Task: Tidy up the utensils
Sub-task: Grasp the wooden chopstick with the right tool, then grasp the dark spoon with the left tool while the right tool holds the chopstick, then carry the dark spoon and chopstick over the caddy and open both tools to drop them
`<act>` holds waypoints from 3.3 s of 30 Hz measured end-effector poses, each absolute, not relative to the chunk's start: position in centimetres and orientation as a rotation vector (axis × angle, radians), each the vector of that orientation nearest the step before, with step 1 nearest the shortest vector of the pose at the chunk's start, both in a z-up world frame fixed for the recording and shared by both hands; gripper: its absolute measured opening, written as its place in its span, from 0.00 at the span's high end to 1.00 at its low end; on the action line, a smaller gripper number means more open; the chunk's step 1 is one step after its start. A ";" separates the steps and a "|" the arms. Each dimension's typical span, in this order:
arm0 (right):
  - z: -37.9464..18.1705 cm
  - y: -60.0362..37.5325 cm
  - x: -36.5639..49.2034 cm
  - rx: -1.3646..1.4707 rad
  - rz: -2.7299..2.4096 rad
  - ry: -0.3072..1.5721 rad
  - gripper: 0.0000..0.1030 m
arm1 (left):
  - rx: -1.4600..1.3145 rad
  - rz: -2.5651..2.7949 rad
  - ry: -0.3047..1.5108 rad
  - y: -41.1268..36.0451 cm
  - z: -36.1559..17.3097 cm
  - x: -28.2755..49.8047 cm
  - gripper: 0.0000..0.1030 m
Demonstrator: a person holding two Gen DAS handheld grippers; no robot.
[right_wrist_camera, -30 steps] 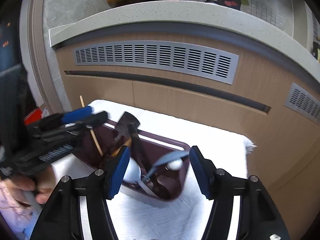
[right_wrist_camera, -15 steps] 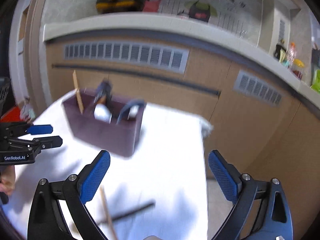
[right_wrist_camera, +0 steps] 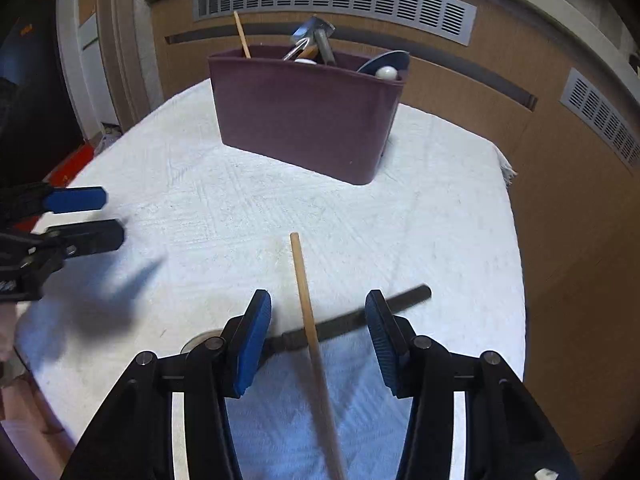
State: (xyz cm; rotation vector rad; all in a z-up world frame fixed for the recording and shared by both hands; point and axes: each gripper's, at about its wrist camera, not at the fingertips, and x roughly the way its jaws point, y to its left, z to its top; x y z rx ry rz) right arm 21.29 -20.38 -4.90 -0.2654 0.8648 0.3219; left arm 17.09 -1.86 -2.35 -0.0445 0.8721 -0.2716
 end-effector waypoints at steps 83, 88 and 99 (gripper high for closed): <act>2.7 -21.4 17.4 -0.060 0.314 0.741 0.96 | -0.092 -0.279 0.700 1.1 2.2 17.0 0.73; 1.6 -21.4 18.9 -0.058 0.305 0.779 0.95 | -0.035 -0.284 0.670 -0.7 2.9 17.4 0.74; -1.5 -22.3 21.4 -0.042 0.276 0.868 0.95 | -0.031 -0.306 0.662 -1.1 3.6 18.2 0.78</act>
